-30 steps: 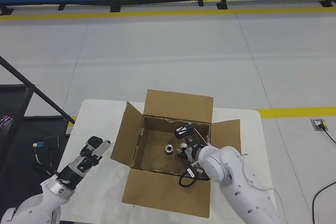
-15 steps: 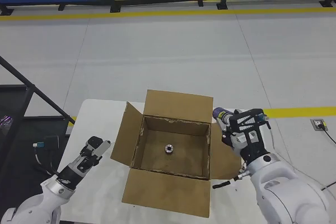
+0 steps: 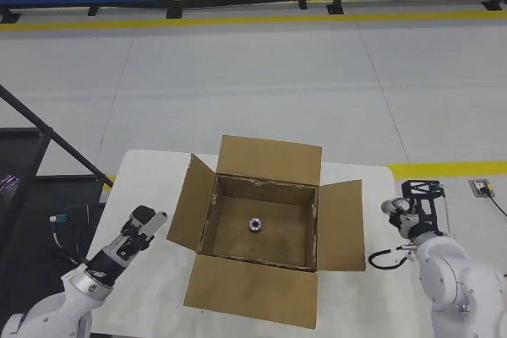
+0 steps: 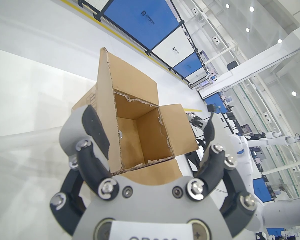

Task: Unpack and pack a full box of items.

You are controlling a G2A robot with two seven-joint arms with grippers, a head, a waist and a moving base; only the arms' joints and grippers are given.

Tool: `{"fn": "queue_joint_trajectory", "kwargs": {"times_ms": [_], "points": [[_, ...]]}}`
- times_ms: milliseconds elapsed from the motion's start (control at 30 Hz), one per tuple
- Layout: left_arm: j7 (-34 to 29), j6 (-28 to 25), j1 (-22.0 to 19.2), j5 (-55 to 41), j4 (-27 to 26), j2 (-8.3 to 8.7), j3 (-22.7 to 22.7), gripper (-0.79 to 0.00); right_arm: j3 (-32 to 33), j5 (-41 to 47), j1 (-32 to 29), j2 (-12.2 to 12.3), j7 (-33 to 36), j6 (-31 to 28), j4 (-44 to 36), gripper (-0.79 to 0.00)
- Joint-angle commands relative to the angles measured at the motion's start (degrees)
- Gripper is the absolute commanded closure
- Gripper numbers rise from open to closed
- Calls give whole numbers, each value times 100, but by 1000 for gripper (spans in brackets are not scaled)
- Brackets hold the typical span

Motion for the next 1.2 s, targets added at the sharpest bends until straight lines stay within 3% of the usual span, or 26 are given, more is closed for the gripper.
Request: {"fn": "queue_joint_trajectory", "kwargs": {"times_ms": [0, 367, 500, 633, 1000, 1133, 1167], "points": [[0, 0, 0, 0, 0, 0, 0, -785, -34, 159, 92, 5, -60, -99, 485, 0], [0, 0, 0, 0, 0, 0, 0, -785, -144, 625, 467, 46, 252, -419, 1424, 0], [0, 0, 0, 0, 0, 0, 0, -785, -190, 674, 547, 61, 335, -418, 1550, -206], [0, 0, 0, 0, 0, 0, 0, -785, -249, 720, 622, 73, 355, -413, 1675, -342], [0, 0, 0, 0, 0, 0, 0, -785, -331, 785, 697, 115, 386, -350, 1685, -422], [0, 0, 0, 0, 0, 0, 0, -785, -291, 781, 665, 135, 311, -271, 1469, -585], [0, 0, 0, 0, 0, 0, 0, -785, -250, 818, 627, 139, 229, -240, 1335, -708]]}}
